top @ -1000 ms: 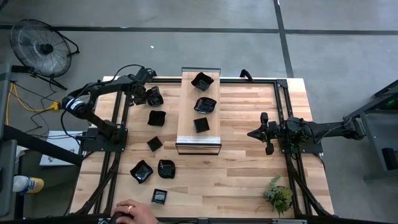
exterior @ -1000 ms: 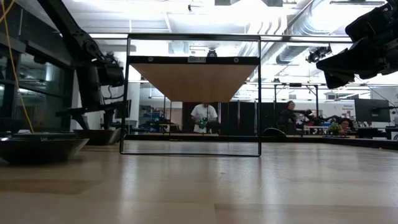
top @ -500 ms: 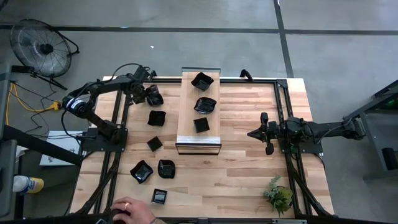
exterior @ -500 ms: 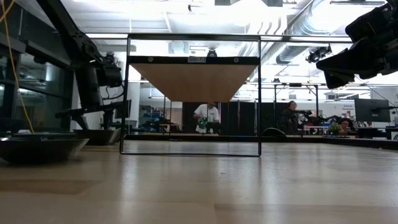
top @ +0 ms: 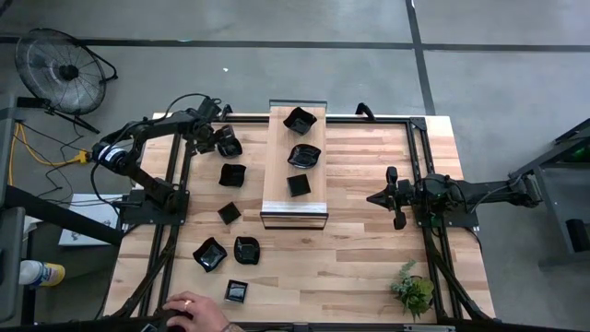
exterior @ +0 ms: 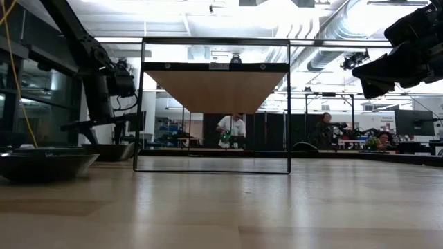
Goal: Pick & Place Mini shaped plates
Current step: Stack the leaf-shaped plate on top of the stacked leaf-shaped plates on the shelf
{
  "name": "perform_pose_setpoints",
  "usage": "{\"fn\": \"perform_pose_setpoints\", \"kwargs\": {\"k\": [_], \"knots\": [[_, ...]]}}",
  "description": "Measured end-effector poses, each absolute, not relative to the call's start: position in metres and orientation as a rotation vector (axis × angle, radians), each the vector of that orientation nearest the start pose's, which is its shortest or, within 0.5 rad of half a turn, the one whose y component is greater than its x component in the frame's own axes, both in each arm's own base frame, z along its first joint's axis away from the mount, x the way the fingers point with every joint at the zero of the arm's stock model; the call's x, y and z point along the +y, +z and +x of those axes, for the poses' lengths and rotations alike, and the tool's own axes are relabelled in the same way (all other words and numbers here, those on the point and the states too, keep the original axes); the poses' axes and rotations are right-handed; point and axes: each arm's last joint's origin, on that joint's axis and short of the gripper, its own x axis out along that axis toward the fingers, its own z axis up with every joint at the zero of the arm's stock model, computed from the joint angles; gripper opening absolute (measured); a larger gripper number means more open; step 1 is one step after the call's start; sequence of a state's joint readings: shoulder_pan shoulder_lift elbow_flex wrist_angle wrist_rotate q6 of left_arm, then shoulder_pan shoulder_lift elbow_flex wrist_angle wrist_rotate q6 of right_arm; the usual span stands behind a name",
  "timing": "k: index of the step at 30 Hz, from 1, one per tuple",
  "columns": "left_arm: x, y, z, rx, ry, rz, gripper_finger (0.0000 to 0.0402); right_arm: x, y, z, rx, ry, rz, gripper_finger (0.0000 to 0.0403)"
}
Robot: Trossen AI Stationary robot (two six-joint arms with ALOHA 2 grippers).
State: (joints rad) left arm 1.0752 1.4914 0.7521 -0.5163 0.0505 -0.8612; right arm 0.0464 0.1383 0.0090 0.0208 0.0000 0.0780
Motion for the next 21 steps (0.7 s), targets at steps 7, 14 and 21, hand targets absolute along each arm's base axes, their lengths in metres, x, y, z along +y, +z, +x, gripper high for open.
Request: {"fn": "perform_pose_setpoints", "kwargs": {"k": [7,14,21], "knots": [[0.2193,0.1541,0.1212,0.688,1.351,-1.404,0.0172,0.0049,0.1573,0.1052,0.11,0.042,0.075,0.0009],[0.2192,0.1541,0.1213,0.688,1.345,-1.409,0.009,0.0049,0.1573,0.1052,0.11,0.042,0.075,0.0003],[0.219,0.154,0.1213,0.691,1.345,-1.409,0.0044,0.0049,0.1574,0.1052,0.11,0.042,0.075,0.0007]]}}
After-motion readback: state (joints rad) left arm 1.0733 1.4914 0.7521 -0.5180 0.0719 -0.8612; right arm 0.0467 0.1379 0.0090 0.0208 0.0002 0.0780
